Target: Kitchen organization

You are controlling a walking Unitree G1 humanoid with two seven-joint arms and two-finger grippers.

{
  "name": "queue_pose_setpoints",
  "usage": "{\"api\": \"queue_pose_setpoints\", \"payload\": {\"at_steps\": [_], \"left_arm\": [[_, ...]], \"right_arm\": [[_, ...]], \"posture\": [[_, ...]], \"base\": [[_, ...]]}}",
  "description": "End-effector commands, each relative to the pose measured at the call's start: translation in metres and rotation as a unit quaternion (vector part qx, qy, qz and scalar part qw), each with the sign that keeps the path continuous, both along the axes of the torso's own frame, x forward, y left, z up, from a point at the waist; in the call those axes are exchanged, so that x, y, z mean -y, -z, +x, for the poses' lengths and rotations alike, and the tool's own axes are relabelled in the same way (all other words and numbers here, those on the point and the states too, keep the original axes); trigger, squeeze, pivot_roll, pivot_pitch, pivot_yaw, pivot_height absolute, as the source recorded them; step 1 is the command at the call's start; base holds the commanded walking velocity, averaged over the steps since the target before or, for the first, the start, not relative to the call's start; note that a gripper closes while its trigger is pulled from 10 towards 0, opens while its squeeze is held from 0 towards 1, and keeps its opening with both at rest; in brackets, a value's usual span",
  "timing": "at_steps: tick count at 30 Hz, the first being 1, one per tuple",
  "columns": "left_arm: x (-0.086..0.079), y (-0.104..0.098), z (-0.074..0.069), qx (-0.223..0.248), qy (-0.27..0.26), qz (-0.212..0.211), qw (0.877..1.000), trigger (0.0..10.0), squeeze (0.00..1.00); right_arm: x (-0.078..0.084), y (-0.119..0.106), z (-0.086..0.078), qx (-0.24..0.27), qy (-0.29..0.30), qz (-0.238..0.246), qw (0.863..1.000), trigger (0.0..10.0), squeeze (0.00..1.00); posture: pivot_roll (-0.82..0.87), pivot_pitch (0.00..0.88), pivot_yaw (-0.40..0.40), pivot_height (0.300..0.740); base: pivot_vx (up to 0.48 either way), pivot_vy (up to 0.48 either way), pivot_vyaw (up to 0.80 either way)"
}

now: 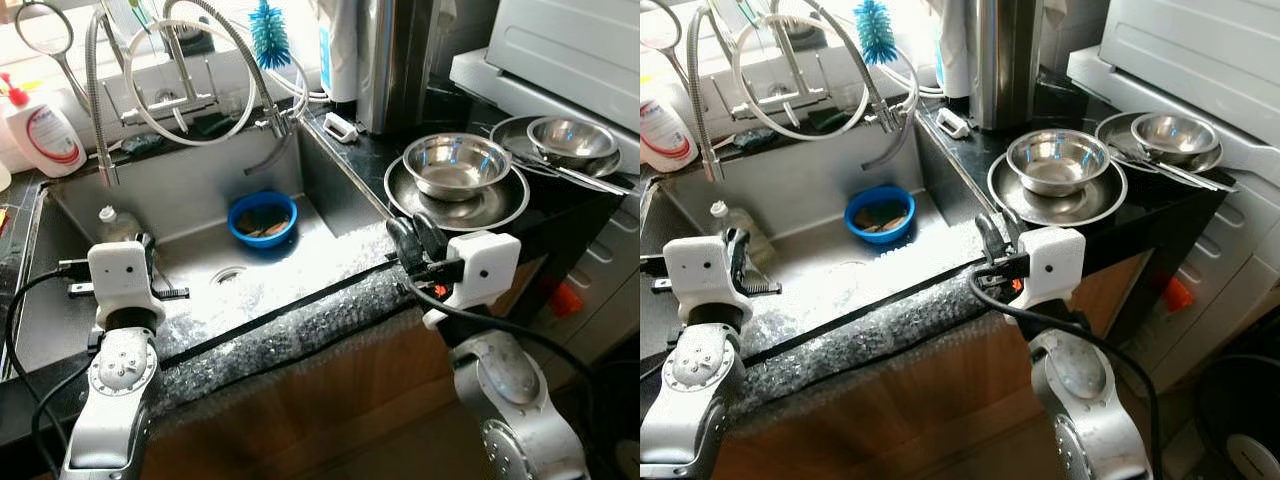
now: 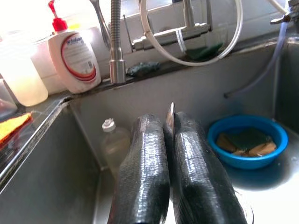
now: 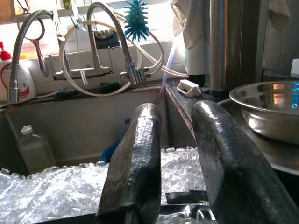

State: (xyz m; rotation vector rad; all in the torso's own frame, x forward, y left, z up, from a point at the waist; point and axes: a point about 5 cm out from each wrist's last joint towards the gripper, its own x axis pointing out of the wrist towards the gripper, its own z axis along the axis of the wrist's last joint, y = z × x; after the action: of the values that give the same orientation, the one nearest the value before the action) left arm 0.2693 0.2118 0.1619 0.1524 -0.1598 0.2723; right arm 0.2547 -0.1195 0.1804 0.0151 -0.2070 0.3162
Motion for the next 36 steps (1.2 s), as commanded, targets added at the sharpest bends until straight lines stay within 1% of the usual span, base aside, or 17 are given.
{"api": "queue_pose_setpoints", "payload": {"at_steps": [1,2,3,12,21,28,29,30,31,33,34,35,36], "left_arm": [[-0.003,0.007,0.000,-0.025,-0.003,0.004,1.000,10.0,0.00],[-0.003,0.007,0.000,-0.025,-0.003,0.004,1.000,10.0,0.00],[-0.001,0.010,-0.001,-0.029,0.006,0.002,1.000,10.0,1.00],[0.003,0.008,-0.002,-0.023,0.008,-0.004,1.000,10.0,1.00],[0.000,0.002,-0.004,-0.008,-0.001,-0.006,1.000,10.0,1.00],[-0.004,-0.004,-0.007,0.000,0.000,0.001,1.000,10.0,1.00],[-0.005,-0.006,-0.007,0.004,0.001,0.002,1.000,10.0,0.92],[-0.006,-0.009,-0.008,0.014,-0.001,0.003,1.000,10.0,0.11],[-0.006,-0.013,-0.009,0.026,-0.002,0.001,1.000,10.0,0.00],[-0.008,-0.022,-0.013,0.049,0.000,0.007,0.999,10.0,0.00],[-0.008,-0.022,-0.013,0.049,0.000,0.007,0.999,10.0,0.00],[-0.009,-0.028,-0.015,0.063,0.010,0.022,0.998,10.0,0.00],[-0.008,-0.029,-0.016,0.066,0.012,0.025,0.997,10.0,0.00]], "right_arm": [[-0.002,0.002,0.000,-0.007,-0.005,-0.002,1.000,10.0,0.00],[-0.002,0.002,0.000,-0.007,-0.005,-0.002,1.000,10.0,0.00],[-0.003,0.002,0.001,-0.008,-0.005,-0.001,1.000,10.0,0.00],[-0.003,0.004,0.003,-0.016,-0.002,-0.005,1.000,10.0,0.00],[-0.003,0.003,0.006,-0.017,-0.003,-0.004,1.000,10.0,0.00],[-0.006,0.001,0.006,-0.013,0.000,0.001,1.000,10.0,0.00],[-0.006,0.001,0.005,-0.012,0.001,0.002,1.000,10.0,0.00],[-0.006,0.001,0.006,-0.011,0.002,0.003,1.000,10.0,0.00],[-0.006,0.000,0.006,-0.010,0.005,0.004,1.000,10.0,0.00],[-0.005,-0.001,0.006,-0.007,0.010,0.005,1.000,10.0,0.00],[-0.005,-0.001,0.006,-0.007,0.010,0.005,1.000,10.0,0.00],[-0.004,-0.002,0.006,-0.005,0.013,0.005,1.000,10.0,0.00],[-0.004,-0.002,0.006,-0.004,0.014,0.005,1.000,10.0,0.00]], "posture": [[-0.17,0.061,0.112,0.740],[-0.17,0.061,0.112,0.740],[-0.17,0.065,0.111,0.740],[-0.17,0.073,0.108,0.740],[-0.16,0.085,0.103,0.740],[-0.16,0.116,0.125,0.740],[-0.16,0.117,0.127,0.740],[-0.16,0.119,0.129,0.740],[-0.16,0.121,0.133,0.740],[-0.15,0.123,0.139,0.740],[-0.15,0.123,0.139,0.740],[-0.15,0.124,0.142,0.740],[-0.15,0.124,0.142,0.740]], "base": [[0.000,0.000,0.00],[0.000,0.000,0.00],[0.000,0.000,0.00],[0.000,0.000,0.00],[0.000,0.000,0.00],[0.000,0.000,0.00],[0.000,0.000,0.00],[0.000,0.000,0.00],[0.000,0.000,0.00],[0.000,0.000,0.00],[0.000,0.000,0.00],[0.000,0.000,0.00],[0.000,0.000,0.00]]}}
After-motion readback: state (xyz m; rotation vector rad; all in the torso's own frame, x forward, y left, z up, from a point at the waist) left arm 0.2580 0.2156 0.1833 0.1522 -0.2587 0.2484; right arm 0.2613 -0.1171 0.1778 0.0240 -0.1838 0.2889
